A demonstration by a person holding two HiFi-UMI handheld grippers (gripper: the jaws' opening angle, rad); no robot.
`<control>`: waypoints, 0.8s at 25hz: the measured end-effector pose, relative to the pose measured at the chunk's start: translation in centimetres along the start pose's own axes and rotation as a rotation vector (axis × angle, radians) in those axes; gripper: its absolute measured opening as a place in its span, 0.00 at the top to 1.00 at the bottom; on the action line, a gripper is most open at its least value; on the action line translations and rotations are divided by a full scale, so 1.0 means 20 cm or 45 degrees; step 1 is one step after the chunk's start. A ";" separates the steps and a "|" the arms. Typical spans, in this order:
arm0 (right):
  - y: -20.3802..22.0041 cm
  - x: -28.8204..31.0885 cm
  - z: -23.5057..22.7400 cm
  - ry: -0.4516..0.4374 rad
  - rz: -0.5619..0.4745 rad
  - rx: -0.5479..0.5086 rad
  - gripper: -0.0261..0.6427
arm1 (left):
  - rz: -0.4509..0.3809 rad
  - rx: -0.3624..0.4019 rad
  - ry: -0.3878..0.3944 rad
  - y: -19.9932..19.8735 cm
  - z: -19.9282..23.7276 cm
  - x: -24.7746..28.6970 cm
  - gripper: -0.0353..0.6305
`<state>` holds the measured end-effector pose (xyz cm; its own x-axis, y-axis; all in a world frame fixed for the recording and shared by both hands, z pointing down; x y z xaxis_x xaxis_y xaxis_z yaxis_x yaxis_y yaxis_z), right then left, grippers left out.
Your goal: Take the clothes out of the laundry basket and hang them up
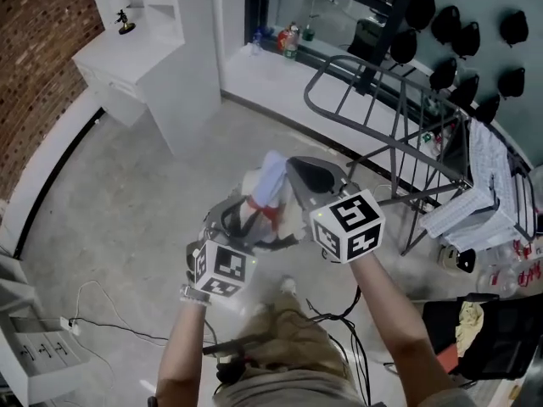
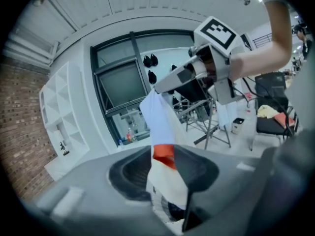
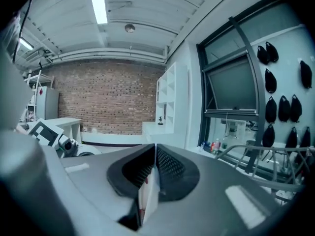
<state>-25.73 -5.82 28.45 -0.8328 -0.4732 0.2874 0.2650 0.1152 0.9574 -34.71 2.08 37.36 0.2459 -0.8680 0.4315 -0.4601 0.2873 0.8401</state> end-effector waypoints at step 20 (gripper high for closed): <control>0.31 -0.89 -0.42 0.411 0.080 0.128 0.94 | -0.401 0.069 0.248 -0.89 -0.30 0.21 0.95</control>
<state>-5.20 -4.11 29.02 -0.6150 -0.7128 0.3373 0.2482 0.2311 0.9408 -20.26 -4.29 26.17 0.5378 -0.8157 0.2132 -0.3793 -0.0083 0.9252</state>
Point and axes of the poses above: the fingertips, and each gripper's own axes: x forward along the fingers, z to its left, y out of its underside, the point moved 5 cm from there along -x, backward along the fingers, and after that the axes turned 4 degrees about z, right-handed, at the moved point
